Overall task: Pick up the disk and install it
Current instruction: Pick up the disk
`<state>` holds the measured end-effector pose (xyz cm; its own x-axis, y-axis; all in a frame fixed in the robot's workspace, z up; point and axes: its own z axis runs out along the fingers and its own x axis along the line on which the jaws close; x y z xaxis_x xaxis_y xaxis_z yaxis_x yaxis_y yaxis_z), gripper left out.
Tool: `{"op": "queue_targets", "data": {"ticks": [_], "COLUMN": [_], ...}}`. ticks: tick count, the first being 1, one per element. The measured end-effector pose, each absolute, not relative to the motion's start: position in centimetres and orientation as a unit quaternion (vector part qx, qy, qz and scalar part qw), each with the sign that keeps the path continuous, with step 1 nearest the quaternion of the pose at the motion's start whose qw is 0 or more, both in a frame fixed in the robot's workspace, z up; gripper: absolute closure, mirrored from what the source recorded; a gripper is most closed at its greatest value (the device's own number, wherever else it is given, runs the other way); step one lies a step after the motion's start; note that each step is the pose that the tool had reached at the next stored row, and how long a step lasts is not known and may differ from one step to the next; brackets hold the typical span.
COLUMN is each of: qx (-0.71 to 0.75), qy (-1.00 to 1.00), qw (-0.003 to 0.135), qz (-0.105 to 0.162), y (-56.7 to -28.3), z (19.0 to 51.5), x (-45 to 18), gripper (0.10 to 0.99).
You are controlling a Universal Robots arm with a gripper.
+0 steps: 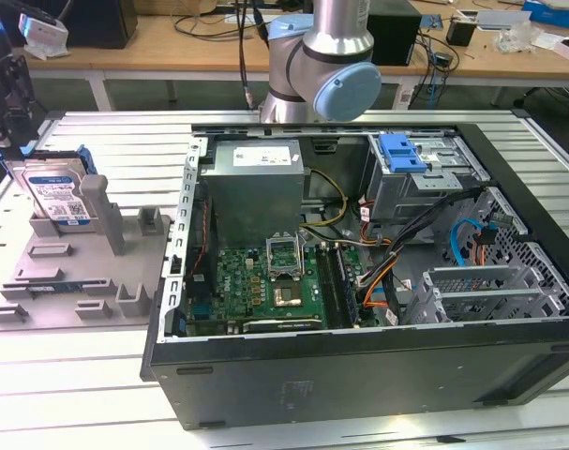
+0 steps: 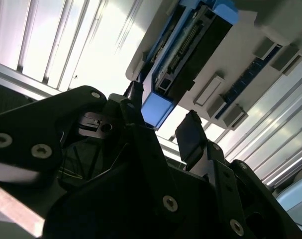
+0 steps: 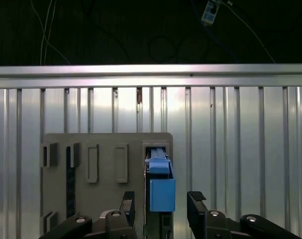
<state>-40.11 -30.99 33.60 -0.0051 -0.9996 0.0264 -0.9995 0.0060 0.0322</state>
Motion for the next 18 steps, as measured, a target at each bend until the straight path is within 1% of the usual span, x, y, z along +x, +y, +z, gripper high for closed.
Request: {"op": "queue_targets", "data": {"ticks": [18], "qx": [0.705], "qy": [-0.709], "qw": [0.02], "qz": [-0.002], "y": [-31.0], "z": [32.0], "x": [-40.2], "gripper": [0.545]}}
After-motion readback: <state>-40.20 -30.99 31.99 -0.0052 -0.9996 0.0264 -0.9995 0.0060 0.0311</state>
